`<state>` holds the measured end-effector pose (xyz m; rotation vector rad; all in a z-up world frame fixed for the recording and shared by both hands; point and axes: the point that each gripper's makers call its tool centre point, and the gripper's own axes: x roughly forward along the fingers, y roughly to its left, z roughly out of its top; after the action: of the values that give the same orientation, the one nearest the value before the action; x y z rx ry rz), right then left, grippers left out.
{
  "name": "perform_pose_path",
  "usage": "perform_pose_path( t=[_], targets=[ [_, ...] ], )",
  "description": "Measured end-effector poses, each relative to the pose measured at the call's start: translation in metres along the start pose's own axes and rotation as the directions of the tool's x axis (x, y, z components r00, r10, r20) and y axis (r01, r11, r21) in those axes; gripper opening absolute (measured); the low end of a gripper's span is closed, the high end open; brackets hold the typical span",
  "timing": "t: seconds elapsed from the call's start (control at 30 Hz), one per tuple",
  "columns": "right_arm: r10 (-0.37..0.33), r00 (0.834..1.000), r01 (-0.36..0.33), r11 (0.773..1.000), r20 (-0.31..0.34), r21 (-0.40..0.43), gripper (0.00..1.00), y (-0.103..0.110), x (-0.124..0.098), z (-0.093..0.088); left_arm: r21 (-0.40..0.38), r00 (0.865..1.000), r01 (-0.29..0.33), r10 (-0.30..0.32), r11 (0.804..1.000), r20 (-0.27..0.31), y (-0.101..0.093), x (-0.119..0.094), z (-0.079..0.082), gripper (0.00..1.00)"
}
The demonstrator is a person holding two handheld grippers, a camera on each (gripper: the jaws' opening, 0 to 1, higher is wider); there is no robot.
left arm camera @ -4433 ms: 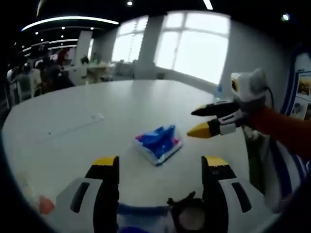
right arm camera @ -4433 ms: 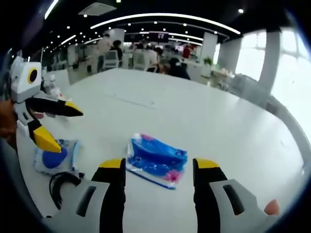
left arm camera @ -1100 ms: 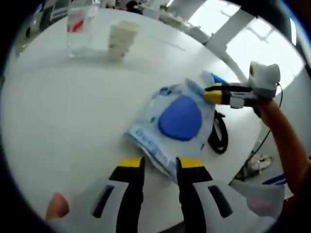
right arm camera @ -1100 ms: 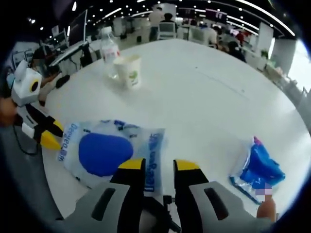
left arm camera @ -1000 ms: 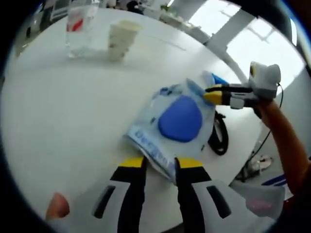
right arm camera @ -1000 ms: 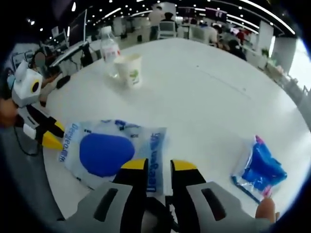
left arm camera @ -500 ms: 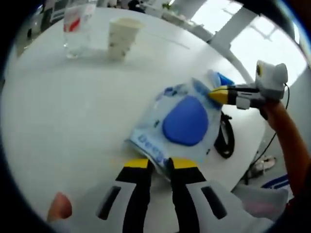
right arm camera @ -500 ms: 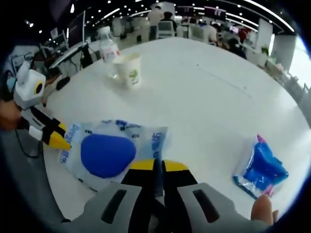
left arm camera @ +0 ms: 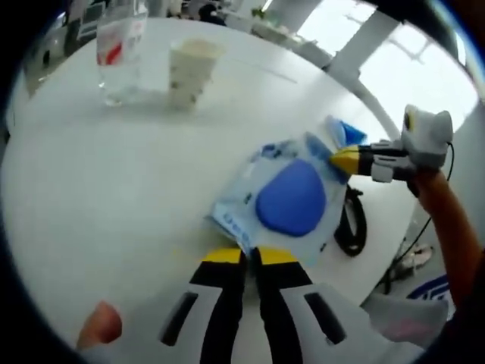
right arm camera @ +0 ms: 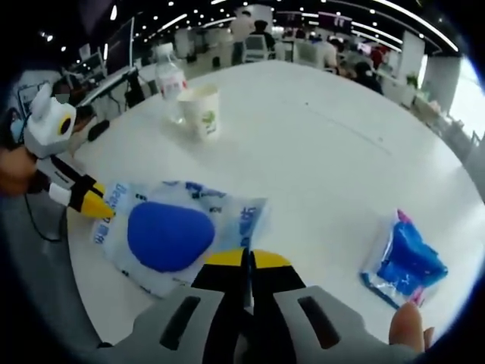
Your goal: Arrange the tabletop items into an orderly group along one side of the table until the central work area is clear of visible clutter.
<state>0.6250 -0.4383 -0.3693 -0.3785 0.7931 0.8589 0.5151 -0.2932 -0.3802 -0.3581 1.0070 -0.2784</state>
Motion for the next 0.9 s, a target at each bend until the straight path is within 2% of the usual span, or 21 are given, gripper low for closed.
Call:
perform_pose_path(
  t=[0.3,0.47,0.57,0.7,0.9],
  targets=[
    [-0.013,1.000,0.013,1.000,0.020,0.016,0.03,-0.003,-0.007,0.004,0.025,0.999,-0.007,0.006,1.000,0.033,0.002,-0.005,0.020,0.01],
    [-0.035,0.999,0.034,0.999,0.039,0.037,0.03,-0.011,-0.014,0.008,0.051,0.998,-0.008,0.005,0.999,0.061,-0.001,-0.006,0.039,0.01],
    [-0.056,0.997,0.053,0.997,0.047,0.051,0.03,-0.017,-0.020,0.009,0.108,0.997,-0.003,-0.005,0.994,0.081,-0.007,-0.006,0.055,0.00],
    [-0.076,0.996,0.072,0.995,0.054,0.070,0.03,-0.025,-0.026,0.009,0.146,0.995,0.000,-0.014,0.989,0.097,-0.012,-0.003,0.071,0.00],
    [-0.100,0.992,0.093,0.991,0.070,0.100,0.03,-0.033,-0.033,0.010,0.168,0.992,0.009,-0.029,0.986,0.120,-0.017,0.002,0.086,0.00]
  ],
)
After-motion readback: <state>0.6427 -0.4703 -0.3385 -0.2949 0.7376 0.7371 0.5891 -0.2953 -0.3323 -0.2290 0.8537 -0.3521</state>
